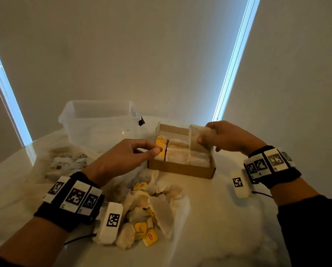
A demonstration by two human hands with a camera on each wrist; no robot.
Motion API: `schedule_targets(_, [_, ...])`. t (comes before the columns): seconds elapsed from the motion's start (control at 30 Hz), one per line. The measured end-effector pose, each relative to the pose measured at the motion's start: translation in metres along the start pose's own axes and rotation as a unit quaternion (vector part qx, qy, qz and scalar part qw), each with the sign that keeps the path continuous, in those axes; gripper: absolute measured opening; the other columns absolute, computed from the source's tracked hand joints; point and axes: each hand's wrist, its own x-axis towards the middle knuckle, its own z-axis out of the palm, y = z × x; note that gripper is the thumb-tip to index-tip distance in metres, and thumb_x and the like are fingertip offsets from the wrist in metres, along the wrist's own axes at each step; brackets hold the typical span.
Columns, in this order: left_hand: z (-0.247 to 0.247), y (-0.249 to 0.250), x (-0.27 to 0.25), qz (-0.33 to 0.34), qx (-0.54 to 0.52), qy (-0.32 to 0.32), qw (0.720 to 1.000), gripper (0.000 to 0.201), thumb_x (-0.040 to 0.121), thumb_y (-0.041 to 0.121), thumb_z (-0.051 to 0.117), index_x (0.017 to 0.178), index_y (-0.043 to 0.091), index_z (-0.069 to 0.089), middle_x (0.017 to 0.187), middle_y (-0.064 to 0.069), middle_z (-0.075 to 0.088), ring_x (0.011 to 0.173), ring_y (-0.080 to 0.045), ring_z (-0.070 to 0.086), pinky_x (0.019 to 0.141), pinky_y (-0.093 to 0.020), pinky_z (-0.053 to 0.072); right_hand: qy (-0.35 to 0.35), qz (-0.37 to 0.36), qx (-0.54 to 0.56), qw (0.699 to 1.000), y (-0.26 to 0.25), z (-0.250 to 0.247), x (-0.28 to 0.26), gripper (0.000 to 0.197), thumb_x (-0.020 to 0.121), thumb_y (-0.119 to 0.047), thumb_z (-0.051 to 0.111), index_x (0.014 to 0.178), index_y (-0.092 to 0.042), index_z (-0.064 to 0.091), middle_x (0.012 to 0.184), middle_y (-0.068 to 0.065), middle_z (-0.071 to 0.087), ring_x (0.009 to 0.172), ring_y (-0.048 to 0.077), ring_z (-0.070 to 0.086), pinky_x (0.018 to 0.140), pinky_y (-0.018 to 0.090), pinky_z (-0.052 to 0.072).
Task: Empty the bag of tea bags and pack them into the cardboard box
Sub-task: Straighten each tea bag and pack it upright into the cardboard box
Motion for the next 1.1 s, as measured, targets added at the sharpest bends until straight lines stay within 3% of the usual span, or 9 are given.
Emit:
schedule_targets(0.1, [0.002, 0.0, 0.0, -0.007, 0.007, -0.018, 1.0, 0.026, 0.098, 0.051, 0.065, 0.119, 0.043, 0.078, 0.121, 0.025, 0.074, 0.107, 0.001, 0.07, 0.095, -0.028, 0.057, -0.083, 0.002, -0.046, 0.995, 0.015, 0.004, 0.002, 0.046, 0.096, -0.05, 0.072, 0.131, -0.021, 0.065, 0.112, -0.001, 0.072, 0.093, 0.02, 0.074, 0.078, 0.036, 0.065])
schedule_targets(0.27, [0.004, 0.002, -0.001, -0.015, 0.018, -0.035, 0.999, 0.029, 0.1, 0.049, 0.064, 0.124, 0.038, 0.077, 0.122, 0.022, 0.074, 0.106, -0.001, 0.071, 0.092, -0.027, 0.059, -0.146, -0.027, -0.079, 0.986, 0.018, 0.015, -0.002, 0.019, 0.101, -0.044, 0.069, 0.107, -0.029, 0.06, 0.106, 0.003, 0.073, 0.087, 0.017, 0.072, 0.077, 0.028, 0.062])
schedule_targets(0.43, [0.004, 0.002, -0.001, -0.021, 0.032, -0.047, 0.998, 0.031, 0.1, 0.05, 0.063, 0.125, 0.037, 0.076, 0.12, 0.019, 0.075, 0.105, 0.001, 0.071, 0.093, -0.028, 0.06, -0.171, -0.041, -0.063, 0.982, 0.014, 0.011, 0.005, 0.034, 0.096, -0.041, 0.076, 0.12, -0.02, 0.063, 0.111, 0.003, 0.072, 0.092, 0.018, 0.072, 0.074, 0.023, 0.059])
schedule_targets(0.57, [0.005, 0.001, -0.001, -0.026, 0.031, -0.064, 0.997, 0.029, 0.101, 0.048, 0.063, 0.127, 0.042, 0.074, 0.124, 0.021, 0.073, 0.108, -0.002, 0.071, 0.094, -0.033, 0.061, -0.217, -0.029, -0.07, 0.973, 0.012, 0.013, 0.013, 0.032, 0.099, -0.041, 0.073, 0.12, -0.018, 0.065, 0.111, 0.004, 0.076, 0.097, 0.022, 0.076, 0.088, 0.033, 0.063])
schedule_targets(0.63, [0.005, 0.0, -0.001, -0.034, 0.039, -0.086, 0.995, 0.031, 0.1, 0.051, 0.062, 0.13, 0.048, 0.071, 0.127, 0.023, 0.07, 0.112, -0.006, 0.069, 0.096, -0.033, 0.061, -0.232, -0.033, -0.064, 0.97, 0.012, 0.015, 0.015, 0.027, 0.102, -0.038, 0.07, 0.119, -0.017, 0.067, 0.107, 0.004, 0.077, 0.094, 0.021, 0.076, 0.087, 0.032, 0.063])
schedule_targets(0.73, [0.006, -0.001, 0.0, -0.051, 0.045, -0.118, 0.991, 0.039, 0.098, 0.057, 0.061, 0.137, 0.053, 0.065, 0.134, 0.024, 0.065, 0.119, -0.004, 0.064, 0.098, -0.029, 0.056, -0.239, -0.033, -0.056, 0.969, 0.011, 0.016, 0.015, 0.022, 0.105, -0.035, 0.067, 0.12, -0.019, 0.066, 0.105, 0.002, 0.077, 0.09, 0.019, 0.076, 0.079, 0.024, 0.058])
schedule_targets(0.83, [0.008, 0.0, 0.001, -0.055, 0.052, -0.134, 0.988, 0.042, 0.102, 0.053, 0.058, 0.144, 0.051, 0.059, 0.14, 0.021, 0.062, 0.127, 0.001, 0.056, 0.094, -0.018, 0.046, -0.246, -0.019, -0.05, 0.968, 0.012, 0.015, 0.015, 0.024, 0.106, -0.031, 0.065, 0.126, -0.018, 0.063, 0.111, 0.004, 0.076, 0.097, 0.024, 0.077, 0.083, 0.027, 0.061])
schedule_targets(0.97, [0.009, -0.002, 0.005, -0.06, 0.049, -0.139, 0.987, 0.041, 0.102, 0.053, 0.057, 0.142, 0.052, 0.06, 0.148, 0.017, 0.06, 0.137, -0.005, 0.053, 0.108, -0.027, 0.042, -0.221, -0.006, -0.068, 0.973, 0.011, 0.014, 0.013, 0.018, 0.106, -0.025, 0.063, 0.122, -0.016, 0.061, 0.11, 0.009, 0.074, 0.095, 0.023, 0.077, 0.08, 0.027, 0.06])
schedule_targets(1.1, [0.012, 0.001, 0.005, -0.066, 0.039, -0.142, 0.987, 0.041, 0.105, 0.048, 0.055, 0.146, 0.048, 0.058, 0.152, 0.013, 0.057, 0.139, -0.008, 0.051, 0.105, -0.026, 0.042, -0.199, -0.017, -0.078, 0.977, 0.01, 0.01, 0.015, 0.019, 0.105, -0.029, 0.065, 0.119, -0.017, 0.062, 0.113, 0.008, 0.071, 0.1, 0.025, 0.073, 0.077, 0.027, 0.06])
